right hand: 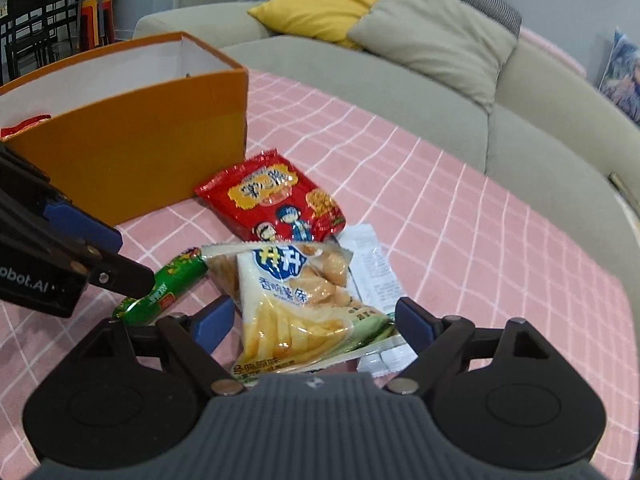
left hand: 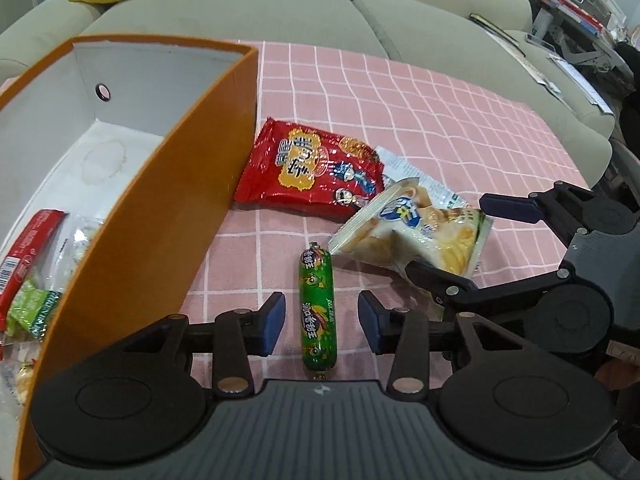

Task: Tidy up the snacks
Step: 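Grasp the green sausage stick with the left gripper while the right grasps the white chip bag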

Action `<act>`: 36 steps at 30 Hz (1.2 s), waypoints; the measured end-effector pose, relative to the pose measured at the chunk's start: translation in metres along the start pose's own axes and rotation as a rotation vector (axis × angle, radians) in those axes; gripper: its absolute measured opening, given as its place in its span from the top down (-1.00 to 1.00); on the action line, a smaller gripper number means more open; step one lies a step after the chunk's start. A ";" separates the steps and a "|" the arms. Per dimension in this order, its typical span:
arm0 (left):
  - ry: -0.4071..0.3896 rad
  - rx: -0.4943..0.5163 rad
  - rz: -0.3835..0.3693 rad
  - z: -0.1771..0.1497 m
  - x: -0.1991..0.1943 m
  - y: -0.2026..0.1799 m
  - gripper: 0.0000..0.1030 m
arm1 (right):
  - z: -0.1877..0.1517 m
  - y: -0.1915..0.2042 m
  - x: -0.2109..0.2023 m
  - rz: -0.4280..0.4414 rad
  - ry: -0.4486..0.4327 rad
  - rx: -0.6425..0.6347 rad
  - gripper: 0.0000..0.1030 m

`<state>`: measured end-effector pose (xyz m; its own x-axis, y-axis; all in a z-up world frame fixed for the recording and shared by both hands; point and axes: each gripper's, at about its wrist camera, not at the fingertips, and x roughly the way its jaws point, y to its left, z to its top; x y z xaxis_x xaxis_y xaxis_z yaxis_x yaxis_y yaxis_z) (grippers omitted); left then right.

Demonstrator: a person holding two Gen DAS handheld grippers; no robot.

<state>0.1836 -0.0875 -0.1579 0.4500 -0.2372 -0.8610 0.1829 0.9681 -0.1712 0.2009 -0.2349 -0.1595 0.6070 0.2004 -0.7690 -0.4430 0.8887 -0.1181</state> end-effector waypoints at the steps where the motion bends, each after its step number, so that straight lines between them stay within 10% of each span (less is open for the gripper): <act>1: 0.008 -0.001 0.002 0.000 0.004 0.000 0.07 | 0.000 -0.001 0.003 0.003 0.008 0.005 -0.60; 36: 0.076 0.086 0.055 0.000 0.037 -0.013 0.52 | -0.043 0.021 -0.021 -0.062 0.027 0.290 0.21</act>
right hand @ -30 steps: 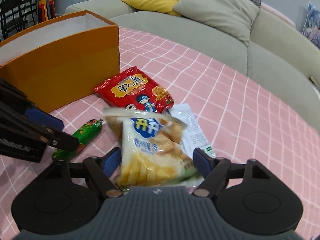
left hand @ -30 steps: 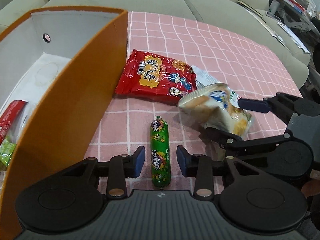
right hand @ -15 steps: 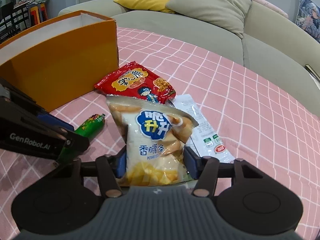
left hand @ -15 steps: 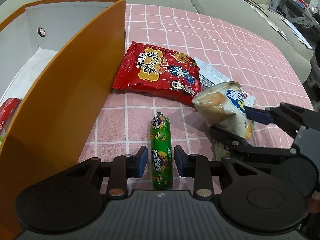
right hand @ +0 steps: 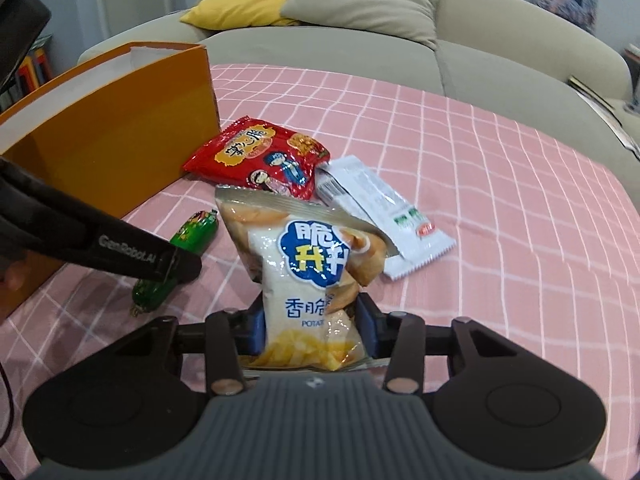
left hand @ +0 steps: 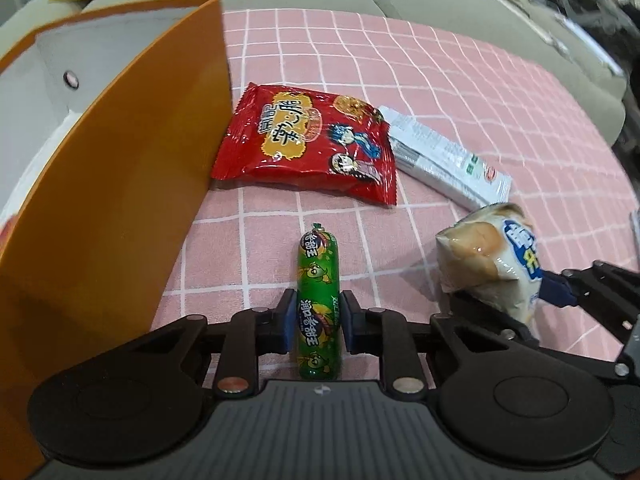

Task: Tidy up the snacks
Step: 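Grasp the green sausage stick with the left gripper while the right grasps the white chip bag, then lift and carry the sausage and chip bag over the box with both grippers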

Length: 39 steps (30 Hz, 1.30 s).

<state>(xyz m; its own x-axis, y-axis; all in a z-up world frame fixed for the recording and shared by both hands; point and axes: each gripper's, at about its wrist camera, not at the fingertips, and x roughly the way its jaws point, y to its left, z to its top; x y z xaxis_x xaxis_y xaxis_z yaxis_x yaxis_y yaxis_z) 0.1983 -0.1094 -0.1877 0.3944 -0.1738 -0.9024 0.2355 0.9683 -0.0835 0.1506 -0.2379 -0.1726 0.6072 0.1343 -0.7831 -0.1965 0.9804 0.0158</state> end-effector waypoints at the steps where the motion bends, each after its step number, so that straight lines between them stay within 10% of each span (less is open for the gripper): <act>1: 0.004 0.013 0.010 -0.001 0.000 -0.003 0.52 | -0.002 0.001 -0.002 -0.006 -0.001 0.003 0.22; 22: 0.029 -0.068 -0.032 -0.065 -0.039 0.003 0.53 | -0.035 0.015 -0.049 0.012 0.048 0.085 0.33; 39: -0.189 -0.144 -0.087 -0.076 -0.132 0.026 0.53 | -0.031 0.043 -0.116 0.066 -0.095 0.119 0.37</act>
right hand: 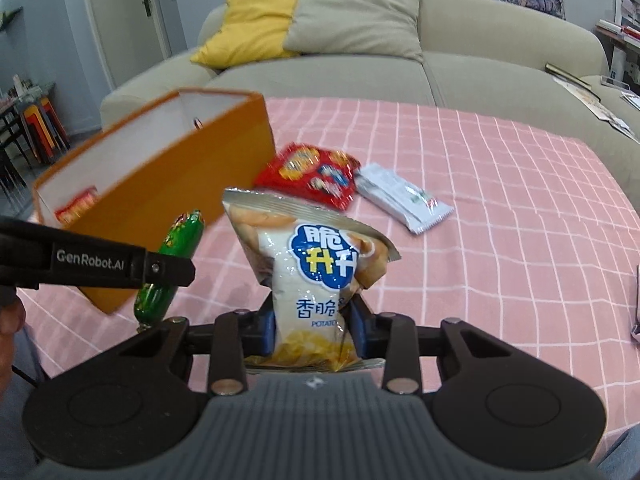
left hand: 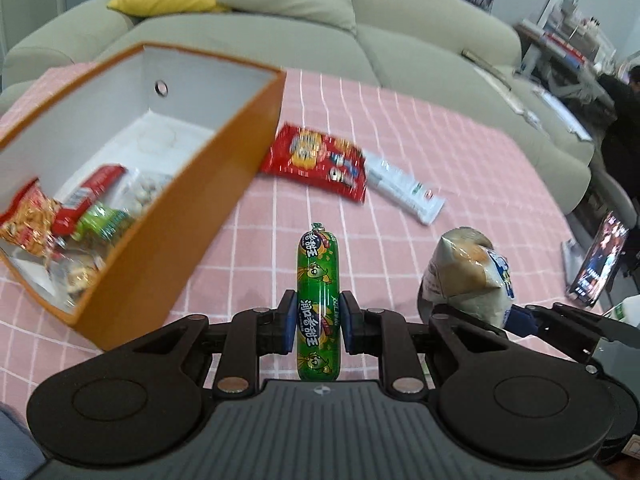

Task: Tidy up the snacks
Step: 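Lift and carry the sausage and chip bag over the box with both grippers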

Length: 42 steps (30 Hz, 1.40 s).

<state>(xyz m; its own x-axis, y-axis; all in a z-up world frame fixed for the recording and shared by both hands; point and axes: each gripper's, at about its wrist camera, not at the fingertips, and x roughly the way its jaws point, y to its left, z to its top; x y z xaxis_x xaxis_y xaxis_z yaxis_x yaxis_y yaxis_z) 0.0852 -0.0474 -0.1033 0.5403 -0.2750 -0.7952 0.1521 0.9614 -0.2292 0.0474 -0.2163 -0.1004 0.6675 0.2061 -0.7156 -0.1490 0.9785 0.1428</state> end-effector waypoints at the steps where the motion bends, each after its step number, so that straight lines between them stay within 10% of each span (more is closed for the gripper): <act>1: -0.014 -0.002 -0.005 0.001 -0.007 0.002 0.53 | 0.002 0.002 -0.003 0.008 -0.011 0.002 0.37; 25: -0.211 -0.040 0.062 0.080 -0.086 0.090 0.53 | 0.123 0.117 0.000 0.212 -0.191 -0.246 0.38; 42: -0.050 -0.099 0.131 0.102 -0.027 0.158 0.53 | 0.177 0.183 0.117 0.231 -0.033 -0.523 0.38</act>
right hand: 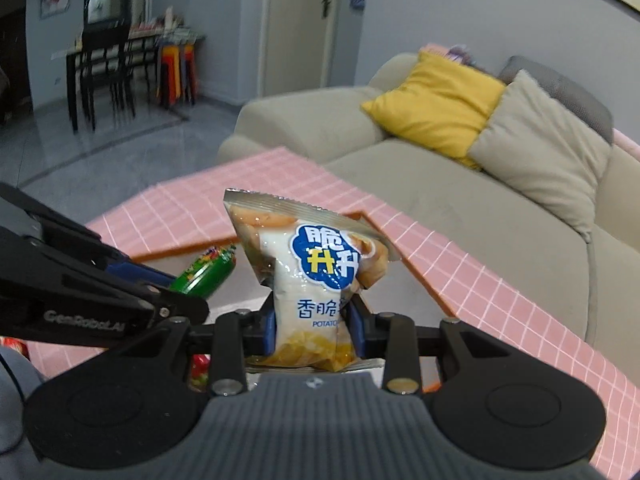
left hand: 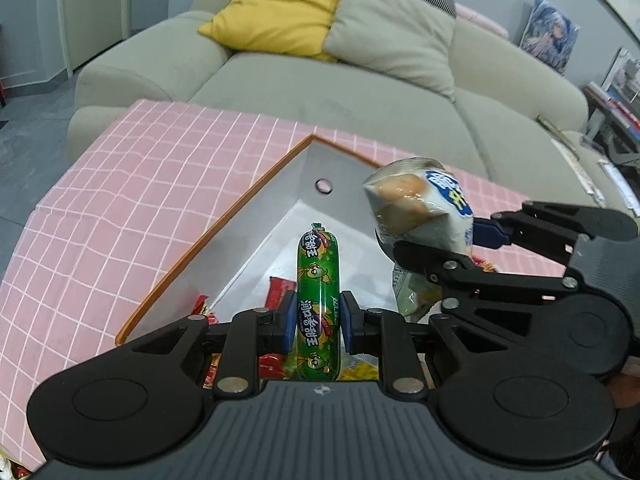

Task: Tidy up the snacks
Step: 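Lift and carry the sausage and chip bag over the box with both grippers, then open both grippers to drop the sausage and chip bag into the box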

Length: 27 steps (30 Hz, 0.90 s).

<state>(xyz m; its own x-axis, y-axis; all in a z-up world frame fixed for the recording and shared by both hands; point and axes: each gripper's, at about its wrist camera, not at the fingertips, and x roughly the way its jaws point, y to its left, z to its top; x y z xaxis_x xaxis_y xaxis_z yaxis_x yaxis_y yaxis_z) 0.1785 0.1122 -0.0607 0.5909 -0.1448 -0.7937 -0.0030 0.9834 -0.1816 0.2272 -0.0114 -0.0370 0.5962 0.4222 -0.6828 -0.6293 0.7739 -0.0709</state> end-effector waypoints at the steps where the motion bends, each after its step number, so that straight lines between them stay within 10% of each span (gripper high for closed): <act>1: 0.011 0.004 0.005 0.001 0.005 0.001 0.53 | 0.001 0.000 0.009 0.003 0.021 -0.014 0.38; 27: 0.247 0.050 0.091 0.002 0.103 0.009 0.53 | -0.016 -0.005 0.129 0.030 0.382 -0.150 0.35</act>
<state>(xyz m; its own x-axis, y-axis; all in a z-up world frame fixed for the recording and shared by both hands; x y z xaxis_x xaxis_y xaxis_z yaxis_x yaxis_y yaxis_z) 0.2414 0.1064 -0.1430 0.3751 -0.0717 -0.9242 -0.0035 0.9969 -0.0788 0.2995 0.0316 -0.1369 0.3660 0.2161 -0.9052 -0.7266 0.6741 -0.1328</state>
